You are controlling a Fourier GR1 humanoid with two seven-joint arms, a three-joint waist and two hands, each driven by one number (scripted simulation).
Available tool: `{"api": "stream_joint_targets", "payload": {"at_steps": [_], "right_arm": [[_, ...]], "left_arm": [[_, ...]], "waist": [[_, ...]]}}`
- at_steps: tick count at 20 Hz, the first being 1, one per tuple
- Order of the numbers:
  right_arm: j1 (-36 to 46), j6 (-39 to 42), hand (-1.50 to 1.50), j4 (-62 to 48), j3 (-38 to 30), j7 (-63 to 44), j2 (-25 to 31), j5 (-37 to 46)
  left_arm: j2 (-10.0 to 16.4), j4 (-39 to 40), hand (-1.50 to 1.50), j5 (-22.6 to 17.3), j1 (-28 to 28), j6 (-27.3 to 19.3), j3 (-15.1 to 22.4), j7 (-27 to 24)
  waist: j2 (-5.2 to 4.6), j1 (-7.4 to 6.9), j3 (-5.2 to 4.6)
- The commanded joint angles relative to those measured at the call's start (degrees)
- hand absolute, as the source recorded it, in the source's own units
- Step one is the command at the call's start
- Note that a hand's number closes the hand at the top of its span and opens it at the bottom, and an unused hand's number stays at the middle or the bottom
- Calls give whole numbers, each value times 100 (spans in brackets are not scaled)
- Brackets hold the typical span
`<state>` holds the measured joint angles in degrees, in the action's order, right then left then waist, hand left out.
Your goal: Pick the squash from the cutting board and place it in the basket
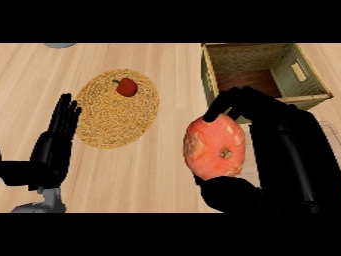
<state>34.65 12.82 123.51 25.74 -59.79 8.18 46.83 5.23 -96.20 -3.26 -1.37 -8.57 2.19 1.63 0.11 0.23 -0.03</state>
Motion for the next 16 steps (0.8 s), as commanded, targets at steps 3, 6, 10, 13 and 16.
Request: {"api": "stream_joint_targets", "payload": {"at_steps": [3,6,10,13,16], "right_arm": [[-400,409,150,-65,-1181,450,449,-551],[-401,383,150,-391,-1503,799,477,-540],[-754,165,150,-847,-1795,1640,729,-456],[-602,264,150,-1218,-1994,1903,774,-487],[-402,227,150,-1845,-2117,2260,801,-440]], "left_arm": [[67,-17,0,-100,130,171,-98,-31],[-86,-46,0,26,235,108,24,-219],[-89,200,0,65,22,101,-68,-225],[-53,443,0,62,84,192,-174,-512],[-131,-10,0,15,84,153,-71,-125]], "waist": [[-10,-19,3],[-9,-27,3],[-15,-28,4],[-15,-38,2],[-14,-58,2]]}}
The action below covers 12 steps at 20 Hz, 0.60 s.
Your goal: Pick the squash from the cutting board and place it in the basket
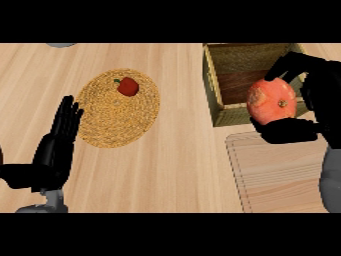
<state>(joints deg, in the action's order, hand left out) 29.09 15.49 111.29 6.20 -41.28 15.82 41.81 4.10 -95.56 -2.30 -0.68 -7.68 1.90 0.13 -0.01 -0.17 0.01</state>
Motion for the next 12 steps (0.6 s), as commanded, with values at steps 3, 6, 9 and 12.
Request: {"api": "stream_joint_targets", "payload": {"at_steps": [3,6,9,12], "right_arm": [[-7,-129,150,-874,14,680,38,317],[-263,-284,150,-1230,-485,1402,263,115],[63,-437,150,-1739,-607,1519,94,145],[167,-677,150,-2382,-709,1904,71,191]], "left_arm": [[96,261,0,-80,-147,149,-229,-144],[151,110,0,-170,-92,262,-261,47],[-69,-174,0,27,-42,67,-5,108],[-51,-223,0,145,116,69,81,240]], "waist": [[-6,-5,-2],[-3,-4,-1],[-1,-21,-1],[-6,-35,0]]}}
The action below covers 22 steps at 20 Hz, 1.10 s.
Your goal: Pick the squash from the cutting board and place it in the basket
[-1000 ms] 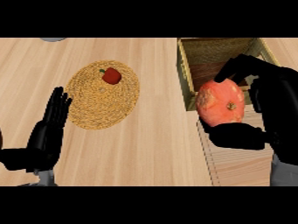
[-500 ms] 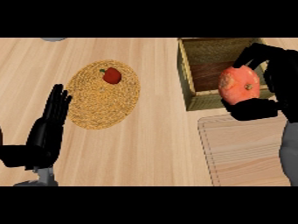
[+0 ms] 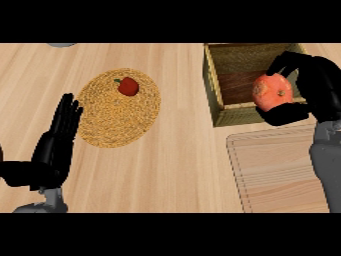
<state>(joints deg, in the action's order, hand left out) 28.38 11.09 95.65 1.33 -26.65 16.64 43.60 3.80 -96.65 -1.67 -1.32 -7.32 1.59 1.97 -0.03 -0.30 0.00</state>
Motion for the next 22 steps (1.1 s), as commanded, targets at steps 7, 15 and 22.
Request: {"api": "stream_joint_targets", "payload": {"at_steps": [7,15,22], "right_arm": [[-81,-263,150,-938,-628,993,97,-221],[-198,-502,-150,-1284,-455,814,-114,153],[260,-1043,-150,-1831,-890,1427,-260,-246]], "left_arm": [[-131,65,0,123,122,13,19,-241],[-184,-269,0,87,481,49,45,-205],[-8,445,0,-140,10,329,-315,-428]], "waist": [[1,11,0],[7,5,-1],[-8,3,-2]]}}
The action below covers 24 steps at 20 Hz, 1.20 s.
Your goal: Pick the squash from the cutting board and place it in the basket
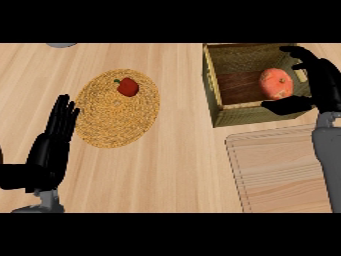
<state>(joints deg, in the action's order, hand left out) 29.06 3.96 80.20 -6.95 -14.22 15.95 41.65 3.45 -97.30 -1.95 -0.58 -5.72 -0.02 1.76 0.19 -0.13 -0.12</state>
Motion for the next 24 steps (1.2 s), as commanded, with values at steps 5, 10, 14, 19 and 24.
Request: {"api": "stream_joint_targets", "payload": {"at_steps": [5,10,14,19,24], "right_arm": [[-183,-477,-150,296,-444,697,32,-456],[248,-754,-150,310,-906,533,282,-561],[-130,-388,-150,1334,-837,-332,396,-474],[-25,-233,-150,1459,-1940,-547,791,-1407],[131,97,-150,627,-2542,154,1451,-2240]], "left_arm": [[-34,179,0,84,-8,-1,-19,-186],[-62,316,0,156,-251,-76,-15,-86],[-48,-71,0,66,263,31,13,-91],[-313,-48,0,294,169,-210,281,-23],[-201,325,0,241,-42,-124,62,-295]], "waist": [[-17,8,13],[-21,14,13],[-2,22,11],[17,98,13],[-23,12,12]]}}
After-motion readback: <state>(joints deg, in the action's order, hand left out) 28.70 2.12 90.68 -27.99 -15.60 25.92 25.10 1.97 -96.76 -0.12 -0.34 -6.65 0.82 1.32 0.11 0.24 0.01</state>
